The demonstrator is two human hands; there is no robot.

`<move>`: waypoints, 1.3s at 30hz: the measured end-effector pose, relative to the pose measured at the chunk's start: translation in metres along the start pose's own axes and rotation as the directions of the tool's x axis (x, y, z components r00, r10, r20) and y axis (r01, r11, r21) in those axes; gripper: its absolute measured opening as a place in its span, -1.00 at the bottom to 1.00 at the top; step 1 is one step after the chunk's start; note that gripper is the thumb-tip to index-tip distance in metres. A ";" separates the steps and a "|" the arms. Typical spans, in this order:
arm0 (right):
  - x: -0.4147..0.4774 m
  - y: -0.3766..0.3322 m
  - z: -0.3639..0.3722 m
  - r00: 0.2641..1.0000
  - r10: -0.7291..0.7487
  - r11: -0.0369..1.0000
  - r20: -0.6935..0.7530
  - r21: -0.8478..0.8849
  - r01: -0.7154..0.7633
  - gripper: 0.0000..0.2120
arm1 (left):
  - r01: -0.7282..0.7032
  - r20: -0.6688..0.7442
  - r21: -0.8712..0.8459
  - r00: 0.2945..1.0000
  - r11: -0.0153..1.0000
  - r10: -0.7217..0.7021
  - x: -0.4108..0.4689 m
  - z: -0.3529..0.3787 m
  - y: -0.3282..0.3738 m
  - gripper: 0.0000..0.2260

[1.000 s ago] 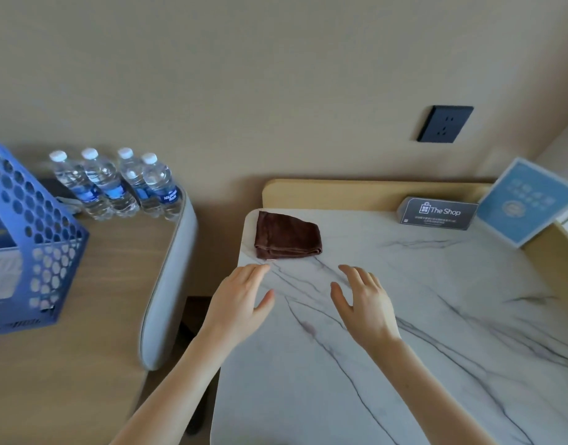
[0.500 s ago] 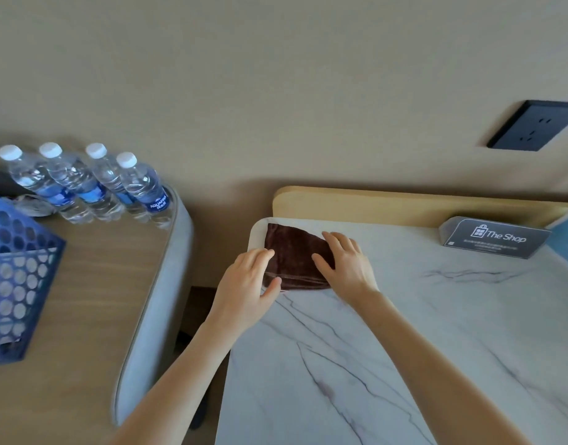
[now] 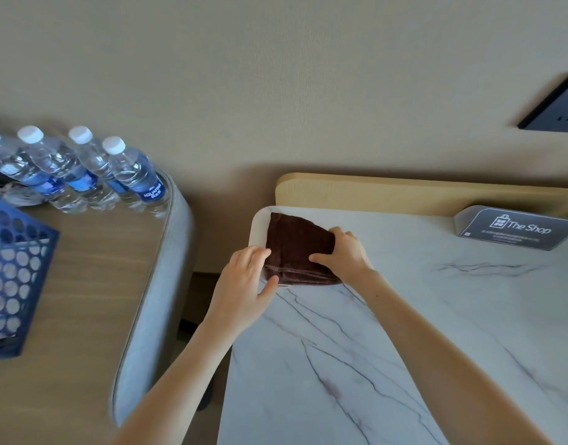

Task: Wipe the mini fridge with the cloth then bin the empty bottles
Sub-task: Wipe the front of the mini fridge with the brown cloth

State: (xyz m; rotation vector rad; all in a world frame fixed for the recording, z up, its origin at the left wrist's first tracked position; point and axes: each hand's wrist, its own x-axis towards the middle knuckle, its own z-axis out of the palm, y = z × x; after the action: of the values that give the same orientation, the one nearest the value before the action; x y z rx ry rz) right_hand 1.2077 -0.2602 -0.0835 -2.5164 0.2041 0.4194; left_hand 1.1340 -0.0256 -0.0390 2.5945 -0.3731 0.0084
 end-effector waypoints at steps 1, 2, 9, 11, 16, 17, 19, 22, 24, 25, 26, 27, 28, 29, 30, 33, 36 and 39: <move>-0.001 0.001 0.000 1.000 0.020 0.997 0.009 0.078 -0.021 -0.39 | -0.002 -0.002 0.007 1.000 1.000 0.002 -0.001 0.000 0.000 -0.62; -0.003 0.001 0.000 1.000 0.027 0.989 0.008 0.147 -0.028 -0.43 | -0.005 -0.004 0.012 1.000 1.000 0.005 -0.002 -0.001 0.001 -0.62; -0.057 -0.009 0.000 0.973 0.102 0.846 -0.207 0.532 0.025 -0.69 | -0.024 -0.027 0.016 0.999 1.000 0.024 -0.020 -0.014 0.011 -0.66; -0.080 -0.014 -0.008 0.964 0.135 0.792 -0.231 0.610 0.035 -0.68 | -0.041 -0.040 0.031 0.998 0.999 0.043 -0.029 -0.022 0.017 -0.66; -0.148 -0.017 -0.030 0.950 0.171 0.668 -0.260 0.739 0.083 -0.69 | -0.093 -0.083 0.058 0.992 0.994 0.097 -0.056 -0.042 0.038 -0.66; -0.162 -0.017 -0.035 0.943 0.167 0.662 -0.289 0.742 0.111 -0.70 | -0.103 -0.095 0.056 0.990 0.993 0.108 -0.062 -0.046 0.043 -0.66; -0.189 -0.017 -0.045 0.918 0.153 0.661 -0.366 0.728 0.180 -0.73 | -0.127 -0.123 0.051 0.984 0.991 0.133 -0.074 -0.053 0.054 -0.66; -0.224 -0.014 -0.057 0.891 0.137 0.653 -0.433 0.716 0.247 -0.74 | -0.170 -0.164 0.047 0.971 0.984 0.176 -0.092 -0.063 0.073 -0.66; -0.244 -0.011 -0.063 0.884 0.115 0.657 -0.452 0.702 0.273 -0.74 | -0.193 -0.179 0.045 0.964 0.980 0.198 -0.102 -0.067 0.086 -0.64; -0.253 -0.009 -0.065 0.882 0.107 0.658 -0.460 0.697 0.284 -0.73 | -0.202 -0.183 0.045 0.961 0.978 0.207 -0.107 -0.068 0.092 -0.63; -0.262 -0.007 -0.066 0.878 0.101 0.660 -0.467 0.692 0.292 -0.73 | -0.211 -0.185 0.045 0.959 0.977 0.215 -0.112 -0.068 0.098 -0.63; -0.270 -0.005 -0.067 0.874 0.096 0.665 -0.477 0.684 0.301 -0.73 | -0.218 -0.186 0.046 0.957 0.975 0.223 -0.117 -0.068 0.103 -0.62; -0.277 -0.003 -0.067 0.869 0.091 0.669 -0.487 0.676 0.308 -0.72 | -0.227 -0.185 0.047 0.955 0.973 0.232 -0.121 -0.067 0.108 -0.62; -0.285 -0.001 -0.066 0.864 0.089 0.671 -0.495 0.671 0.315 -0.72 | -0.235 -0.181 0.047 0.954 0.971 0.239 -0.126 -0.066 0.112 -0.63; -0.292 0.002 -0.064 0.861 0.089 0.671 -0.500 0.669 0.320 -0.72 | -0.241 -0.175 0.044 0.954 0.970 0.245 -0.130 -0.064 0.116 -0.63; -0.314 0.012 -0.055 0.863 0.088 0.673 -0.498 0.668 0.317 -0.72 | -0.252 -0.149 0.036 0.955 0.967 0.254 -0.147 -0.056 0.125 -0.66; -0.335 0.023 -0.045 0.876 0.079 0.662 -0.477 0.682 0.312 -0.69 | -0.259 -0.125 0.028 0.957 0.966 0.260 -0.167 -0.047 0.133 -0.66; -0.357 0.035 -0.034 0.891 0.056 0.629 -0.450 0.709 0.318 -0.65 | -0.244 -0.095 0.029 0.965 0.969 0.245 -0.190 -0.037 0.141 -0.66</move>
State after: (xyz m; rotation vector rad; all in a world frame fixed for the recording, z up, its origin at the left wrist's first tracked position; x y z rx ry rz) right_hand 0.8731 -0.2890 0.0467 -1.6909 0.2878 -0.2831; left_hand 0.9161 -0.0746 0.0474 2.5367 -0.6570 0.2256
